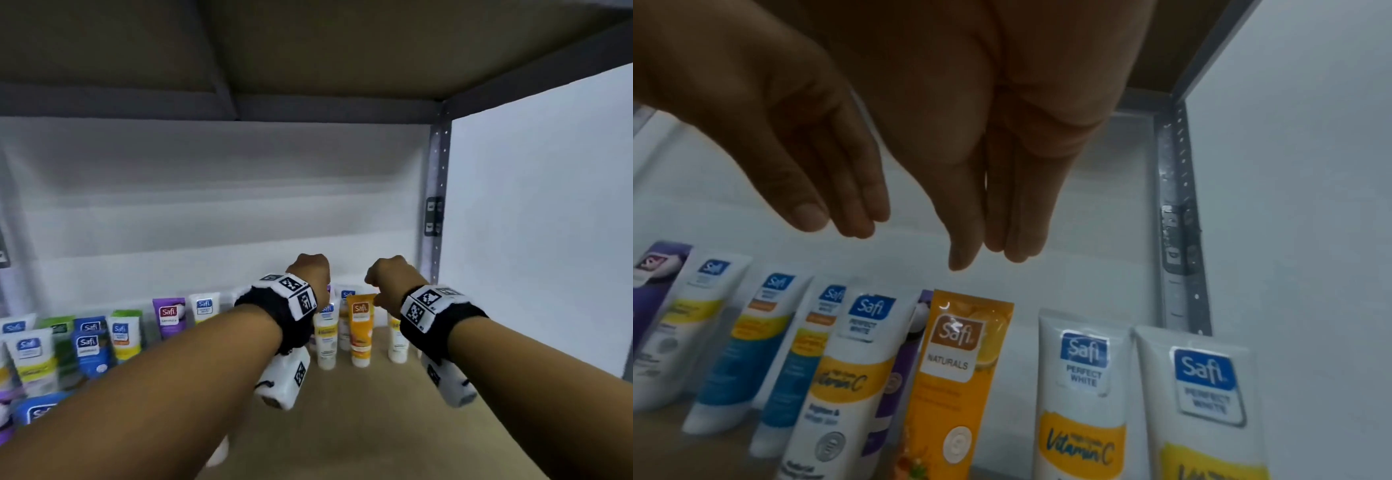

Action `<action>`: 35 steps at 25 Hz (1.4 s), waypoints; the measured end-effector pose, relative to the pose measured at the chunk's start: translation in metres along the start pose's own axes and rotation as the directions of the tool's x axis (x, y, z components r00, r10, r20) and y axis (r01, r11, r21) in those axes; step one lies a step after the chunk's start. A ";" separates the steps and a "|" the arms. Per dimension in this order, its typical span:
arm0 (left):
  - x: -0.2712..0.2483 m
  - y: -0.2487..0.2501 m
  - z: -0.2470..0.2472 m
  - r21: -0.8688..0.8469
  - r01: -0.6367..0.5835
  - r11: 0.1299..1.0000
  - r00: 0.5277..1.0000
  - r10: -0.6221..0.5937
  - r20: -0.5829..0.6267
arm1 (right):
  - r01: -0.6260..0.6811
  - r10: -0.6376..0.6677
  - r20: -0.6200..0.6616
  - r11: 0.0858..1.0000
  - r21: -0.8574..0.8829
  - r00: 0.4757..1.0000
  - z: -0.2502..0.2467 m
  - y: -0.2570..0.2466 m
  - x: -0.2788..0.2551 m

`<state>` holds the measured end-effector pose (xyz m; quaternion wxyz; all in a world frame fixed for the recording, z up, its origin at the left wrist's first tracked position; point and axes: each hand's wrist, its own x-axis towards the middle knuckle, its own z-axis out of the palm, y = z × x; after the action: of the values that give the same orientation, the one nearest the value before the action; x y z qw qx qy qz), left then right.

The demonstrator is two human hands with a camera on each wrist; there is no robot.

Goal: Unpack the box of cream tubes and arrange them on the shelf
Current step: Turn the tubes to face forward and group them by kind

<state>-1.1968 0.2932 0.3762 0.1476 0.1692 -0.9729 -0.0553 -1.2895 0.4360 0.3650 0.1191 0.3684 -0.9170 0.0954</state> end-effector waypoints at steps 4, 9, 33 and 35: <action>0.038 -0.003 0.021 0.062 0.011 0.998 0.996 -0.016 0.084 | 0.125 -0.123 0.020 0.987 -0.103 0.992 0.020 0.002 0.025; 0.055 -0.009 0.037 0.090 0.029 0.996 0.985 -0.044 0.168 | 0.166 -0.161 0.050 0.979 -0.116 0.986 0.038 0.003 0.033; -0.092 0.006 -0.141 0.021 -0.081 0.996 0.989 0.083 -0.120 | 0.157 -0.158 -0.144 0.987 -0.019 0.977 -0.133 -0.072 -0.057; -0.121 0.002 -0.152 0.007 -0.049 0.999 0.991 0.049 -0.122 | 0.167 -0.164 -0.131 0.986 0.017 0.978 -0.143 -0.087 -0.076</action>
<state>-1.0419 0.3277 0.4888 0.2079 0.1486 -0.9660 -0.0392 -1.1546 0.4614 0.4870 0.1804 0.4381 -0.8722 0.1216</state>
